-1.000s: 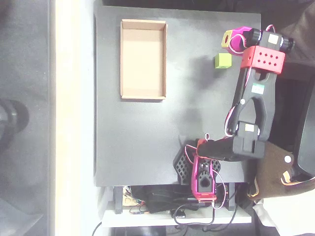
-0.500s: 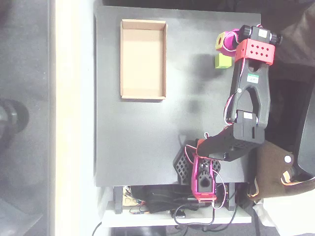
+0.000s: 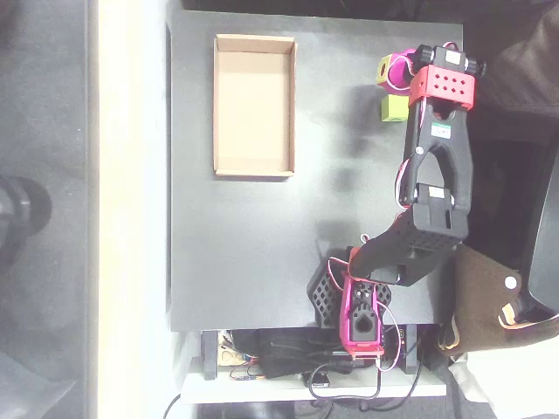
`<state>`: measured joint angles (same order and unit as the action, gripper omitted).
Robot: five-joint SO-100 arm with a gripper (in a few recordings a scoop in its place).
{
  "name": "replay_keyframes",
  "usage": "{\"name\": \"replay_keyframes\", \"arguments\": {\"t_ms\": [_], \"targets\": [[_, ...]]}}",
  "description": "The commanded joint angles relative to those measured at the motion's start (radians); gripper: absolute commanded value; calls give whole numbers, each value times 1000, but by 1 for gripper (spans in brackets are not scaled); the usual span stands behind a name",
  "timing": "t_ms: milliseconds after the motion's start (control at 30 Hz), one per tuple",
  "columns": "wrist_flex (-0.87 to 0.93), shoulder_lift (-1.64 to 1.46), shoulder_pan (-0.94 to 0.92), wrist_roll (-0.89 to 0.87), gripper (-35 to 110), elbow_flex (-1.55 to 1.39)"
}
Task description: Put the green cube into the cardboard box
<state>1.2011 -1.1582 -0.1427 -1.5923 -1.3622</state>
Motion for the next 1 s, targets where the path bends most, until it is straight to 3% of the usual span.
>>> {"name": "replay_keyframes", "arguments": {"t_ms": [0, 967], "targets": [[11, 2, -11, -118, 40, 5], [11, -31, 2, -118, 40, -135]]}}
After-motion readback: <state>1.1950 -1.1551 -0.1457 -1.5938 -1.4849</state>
